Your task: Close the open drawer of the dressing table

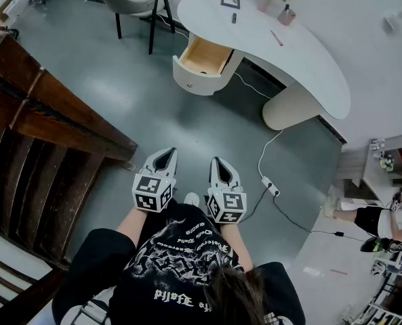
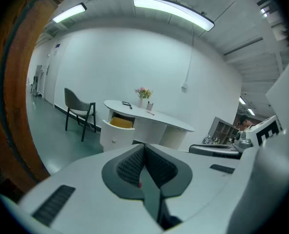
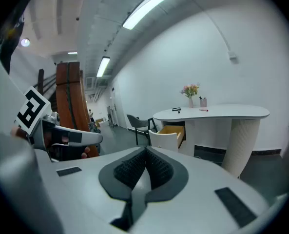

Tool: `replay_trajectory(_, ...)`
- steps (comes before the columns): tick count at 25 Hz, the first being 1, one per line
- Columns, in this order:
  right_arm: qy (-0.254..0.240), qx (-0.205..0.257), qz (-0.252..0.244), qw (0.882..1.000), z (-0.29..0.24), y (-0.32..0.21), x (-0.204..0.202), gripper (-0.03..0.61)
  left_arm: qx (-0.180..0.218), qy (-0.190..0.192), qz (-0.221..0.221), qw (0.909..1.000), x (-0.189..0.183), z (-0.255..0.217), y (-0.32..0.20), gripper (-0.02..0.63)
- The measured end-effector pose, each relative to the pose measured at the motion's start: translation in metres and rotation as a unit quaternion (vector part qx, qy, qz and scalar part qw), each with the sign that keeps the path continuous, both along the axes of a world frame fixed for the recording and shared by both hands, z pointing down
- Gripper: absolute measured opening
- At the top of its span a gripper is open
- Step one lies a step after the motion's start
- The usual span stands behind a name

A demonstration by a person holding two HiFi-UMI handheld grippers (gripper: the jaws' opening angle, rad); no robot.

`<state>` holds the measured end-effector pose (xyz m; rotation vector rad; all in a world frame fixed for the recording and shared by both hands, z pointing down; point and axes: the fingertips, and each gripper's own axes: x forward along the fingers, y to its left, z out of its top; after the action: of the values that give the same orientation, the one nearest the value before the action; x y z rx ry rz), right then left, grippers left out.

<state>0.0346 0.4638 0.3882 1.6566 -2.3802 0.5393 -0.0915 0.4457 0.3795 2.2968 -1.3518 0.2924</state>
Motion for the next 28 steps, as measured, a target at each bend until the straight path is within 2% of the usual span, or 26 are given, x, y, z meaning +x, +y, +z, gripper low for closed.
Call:
replay_trajectory(9, -0.005, 0.006, -0.012, 1.0, -0.006, 0.011, 0.021, 0.026, 0.007, -0.007, -0.017, 0.9998, 0.017, -0.01, 0.016, 0.023)
replay_trajectory(18, -0.032, 0.014, -0.036, 0.999, -0.005, 0.019, 0.047, 0.026, 0.013, -0.013, -0.04, 0.999, 0.042, -0.009, 0.037, 0.025)
replay_trajectory(28, -0.047, 0.013, -0.029, 0.998, -0.001, -0.001, 0.07, 0.026, 0.016, -0.012, -0.049, 0.9986, 0.052, -0.006, 0.019, 0.025)
